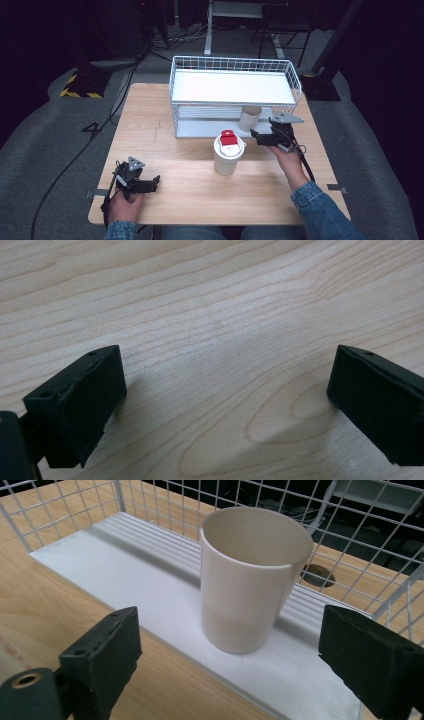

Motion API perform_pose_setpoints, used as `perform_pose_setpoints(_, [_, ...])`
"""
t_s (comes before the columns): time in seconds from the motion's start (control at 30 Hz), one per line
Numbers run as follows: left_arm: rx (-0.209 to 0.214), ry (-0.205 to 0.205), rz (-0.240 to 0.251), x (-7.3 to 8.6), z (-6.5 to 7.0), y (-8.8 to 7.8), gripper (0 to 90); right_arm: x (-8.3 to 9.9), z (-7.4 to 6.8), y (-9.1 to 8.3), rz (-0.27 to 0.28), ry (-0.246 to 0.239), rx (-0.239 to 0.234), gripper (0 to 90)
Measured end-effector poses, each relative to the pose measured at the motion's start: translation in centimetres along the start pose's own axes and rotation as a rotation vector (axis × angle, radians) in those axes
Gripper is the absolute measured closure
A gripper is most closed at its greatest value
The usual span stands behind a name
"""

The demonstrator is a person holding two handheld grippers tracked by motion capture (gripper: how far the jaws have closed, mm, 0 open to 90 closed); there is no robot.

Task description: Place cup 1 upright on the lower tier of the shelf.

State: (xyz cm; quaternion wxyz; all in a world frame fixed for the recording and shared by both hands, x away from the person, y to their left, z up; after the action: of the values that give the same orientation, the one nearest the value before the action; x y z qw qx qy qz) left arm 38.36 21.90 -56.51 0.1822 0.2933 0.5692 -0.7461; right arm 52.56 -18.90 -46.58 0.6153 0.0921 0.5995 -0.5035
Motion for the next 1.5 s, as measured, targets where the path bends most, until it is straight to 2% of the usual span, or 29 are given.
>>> perform_pose_setpoints(0.2, [0.001,0.000,-0.001,0.0,0.0,0.0,2.6,0.1,0.0,-2.3,-0.005,-0.009,-0.005,10.5])
perform_pose_setpoints(0.53, [-0.001,0.004,-0.002,-0.1,0.0,0.1,2.0,1.2,0.2,-6.0,-0.008,0.012,-0.026,10.6])
perform_pose_setpoints(0.67, [-0.003,0.006,-0.001,-0.2,0.0,0.1,2.0,1.8,0.3,-7.3,-0.008,0.054,-0.075,10.6])
perform_pose_setpoints(0.73, [-0.003,0.007,-0.001,-0.2,-0.1,0.1,2.0,2.2,0.3,-7.9,-0.006,0.051,-0.080,10.6])
perform_pose_setpoints(0.83, [-0.003,0.008,-0.001,-0.2,-0.1,0.1,2.0,2.8,0.4,-8.6,-0.015,0.042,-0.074,10.5])
perform_pose_setpoints(1.13, [-0.005,0.006,-0.001,-0.2,-0.1,0.1,1.9,4.6,0.7,-10.4,-0.030,0.060,-0.071,10.6])
perform_pose_setpoints(1.33, [-0.009,-0.004,-0.004,-0.4,0.1,0.4,0.4,5.9,0.5,-11.2,-0.040,0.074,-0.106,10.7])
perform_pose_setpoints(1.5, [-0.010,-0.004,-0.005,-0.5,0.2,0.5,0.4,7.1,0.5,-11.8,-0.057,0.064,-0.097,10.8])
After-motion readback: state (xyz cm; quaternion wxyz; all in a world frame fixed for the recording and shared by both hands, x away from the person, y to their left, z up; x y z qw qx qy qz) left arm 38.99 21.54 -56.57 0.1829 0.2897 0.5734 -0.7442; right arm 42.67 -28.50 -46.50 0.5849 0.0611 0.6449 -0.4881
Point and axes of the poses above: each handheld gripper's, and its own axes: y roughly forward along the jaws, x roughly out of its underside, z roughly to its right, the point moved 8 cm from there along y, roughly forward along the jaws, and after that the axes turned 13 degrees about -y, right-handed, at the moved point
